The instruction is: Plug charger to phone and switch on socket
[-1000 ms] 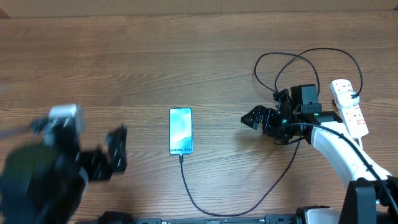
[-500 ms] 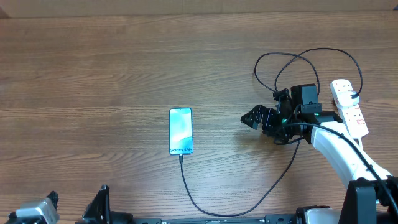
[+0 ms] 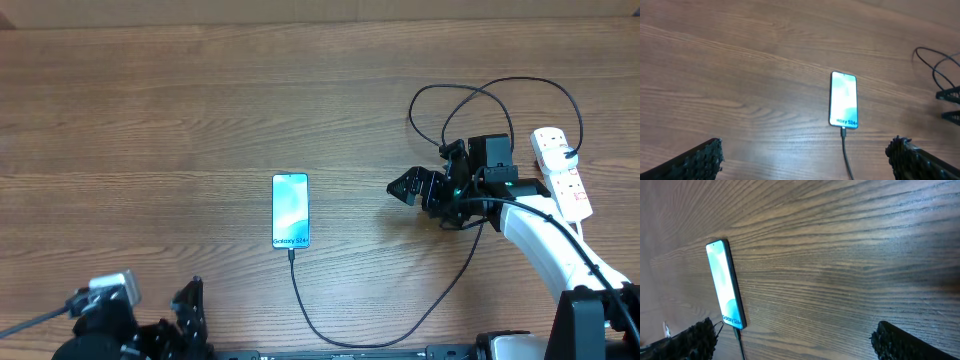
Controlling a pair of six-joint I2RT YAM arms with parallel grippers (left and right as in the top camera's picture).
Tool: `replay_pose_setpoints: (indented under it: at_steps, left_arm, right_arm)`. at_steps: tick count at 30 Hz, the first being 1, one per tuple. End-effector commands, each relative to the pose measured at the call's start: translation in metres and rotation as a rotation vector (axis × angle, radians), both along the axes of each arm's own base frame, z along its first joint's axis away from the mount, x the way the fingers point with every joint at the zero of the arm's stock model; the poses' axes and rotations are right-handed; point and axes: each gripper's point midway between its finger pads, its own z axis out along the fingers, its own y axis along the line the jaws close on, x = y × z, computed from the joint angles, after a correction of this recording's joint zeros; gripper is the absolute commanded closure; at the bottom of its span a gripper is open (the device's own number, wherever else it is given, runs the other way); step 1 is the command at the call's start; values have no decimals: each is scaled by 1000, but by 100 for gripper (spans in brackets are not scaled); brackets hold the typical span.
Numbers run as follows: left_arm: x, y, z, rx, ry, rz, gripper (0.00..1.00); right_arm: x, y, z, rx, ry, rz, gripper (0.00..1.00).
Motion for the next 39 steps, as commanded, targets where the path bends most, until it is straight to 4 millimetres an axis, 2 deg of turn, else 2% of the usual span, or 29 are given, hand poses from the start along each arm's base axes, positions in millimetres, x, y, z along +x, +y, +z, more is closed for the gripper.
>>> replay_pose_setpoints:
  at_steps: [1, 3, 4, 5, 9, 11, 12, 16, 20, 24, 29, 34, 36, 39]
  left_arm:
    - [12, 0, 3, -14, -34, 17, 0]
    - [23, -3, 13, -26, -95, 14, 0]
    - [27, -3, 20, -31, -127, 14, 0]
    - [32, -4, 27, -36, -162, 15, 0]
    - [47, -6, 63, -60, -321, 14, 0]
    - [51, -5, 74, -62, -366, 23, 0]
    - [52, -4, 77, -61, -382, 30, 0]
    - [53, 4, 81, -46, -400, 69, 0]
    - [53, 4, 82, -46, -404, 70, 0]
    - [54, 3, 88, -52, -428, 69, 0]
    - [55, 3, 91, -55, -439, 68, 0]
    - [55, 3, 92, -55, -443, 68, 0]
    - [55, 3, 91, -55, -439, 67, 0]
    - [55, 3, 90, -53, -435, 68, 0]
  right_arm:
    - [9, -1, 9, -6, -44, 3, 0]
    - [11, 0, 9, -5, -52, 3, 2]
    - [12, 0, 10, -5, -57, 3, 9]
    - [13, 0, 11, -4, -64, 3, 19]
    - [16, 0, 12, -4, -80, 3, 72]
    - [17, -1, 12, -7, -83, 0, 91]
    - [18, -2, 12, -13, -83, -4, 96]
    - [20, -14, 13, -31, -68, -39, 96]
    - [22, -50, 22, -154, -38, -140, 96]
    - [17, -99, 48, -361, -39, -267, 96]
    - [-2, -129, 90, -480, -82, -427, 96]
    - [-40, -172, 121, -576, -79, -812, 96]
    - [-45, -183, 130, -598, -107, -895, 96]
    - [-42, -191, 138, -626, -150, -931, 96]
